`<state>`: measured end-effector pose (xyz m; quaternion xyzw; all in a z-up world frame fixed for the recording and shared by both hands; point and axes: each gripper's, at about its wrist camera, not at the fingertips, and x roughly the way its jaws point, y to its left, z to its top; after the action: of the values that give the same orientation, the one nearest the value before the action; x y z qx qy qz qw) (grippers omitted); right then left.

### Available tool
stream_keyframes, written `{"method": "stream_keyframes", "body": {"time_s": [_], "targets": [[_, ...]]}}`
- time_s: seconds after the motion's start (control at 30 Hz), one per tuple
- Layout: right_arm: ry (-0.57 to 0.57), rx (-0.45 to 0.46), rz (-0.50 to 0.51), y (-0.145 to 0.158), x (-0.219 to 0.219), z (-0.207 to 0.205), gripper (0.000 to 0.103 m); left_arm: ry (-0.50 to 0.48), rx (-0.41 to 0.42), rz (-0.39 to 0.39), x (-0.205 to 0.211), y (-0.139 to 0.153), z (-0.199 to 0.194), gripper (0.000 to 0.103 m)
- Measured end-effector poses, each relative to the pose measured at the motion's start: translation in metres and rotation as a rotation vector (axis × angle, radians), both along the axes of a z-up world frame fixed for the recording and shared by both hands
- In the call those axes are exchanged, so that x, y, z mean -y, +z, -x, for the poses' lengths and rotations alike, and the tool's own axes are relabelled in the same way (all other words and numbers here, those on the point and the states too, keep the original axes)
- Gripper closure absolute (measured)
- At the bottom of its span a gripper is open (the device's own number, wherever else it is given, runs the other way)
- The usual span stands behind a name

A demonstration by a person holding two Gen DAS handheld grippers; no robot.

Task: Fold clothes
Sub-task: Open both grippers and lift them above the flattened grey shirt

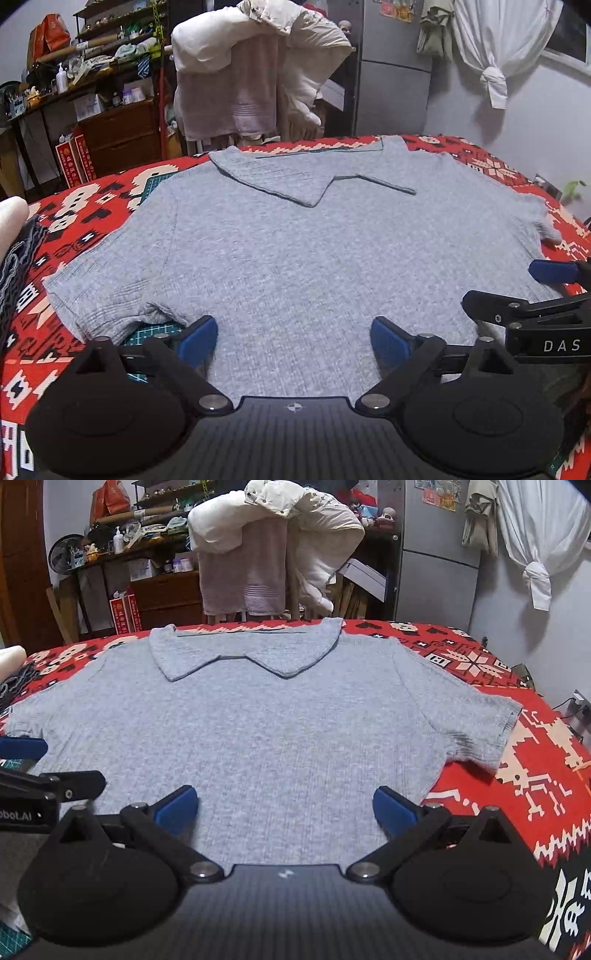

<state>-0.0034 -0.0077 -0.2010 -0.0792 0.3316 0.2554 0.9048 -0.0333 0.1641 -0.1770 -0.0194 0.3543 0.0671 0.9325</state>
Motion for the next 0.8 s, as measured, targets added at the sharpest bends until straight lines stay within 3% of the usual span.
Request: {"method": "stream_keyframes", "body": {"time_s": [0.13, 0.8], "targets": [[0.002, 0.001, -0.003, -0.0005, 0.0012, -0.0043, 0.0, 0.0, 0.037, -0.009, 0.0044, -0.0052, 0.0017, 0.001], [0.006, 0.001, -0.004, -0.0011, 0.0023, -0.0092, 0.0, -0.003, 0.036, -0.004, 0.0036, -0.0056, 0.002, 0.0]]}}
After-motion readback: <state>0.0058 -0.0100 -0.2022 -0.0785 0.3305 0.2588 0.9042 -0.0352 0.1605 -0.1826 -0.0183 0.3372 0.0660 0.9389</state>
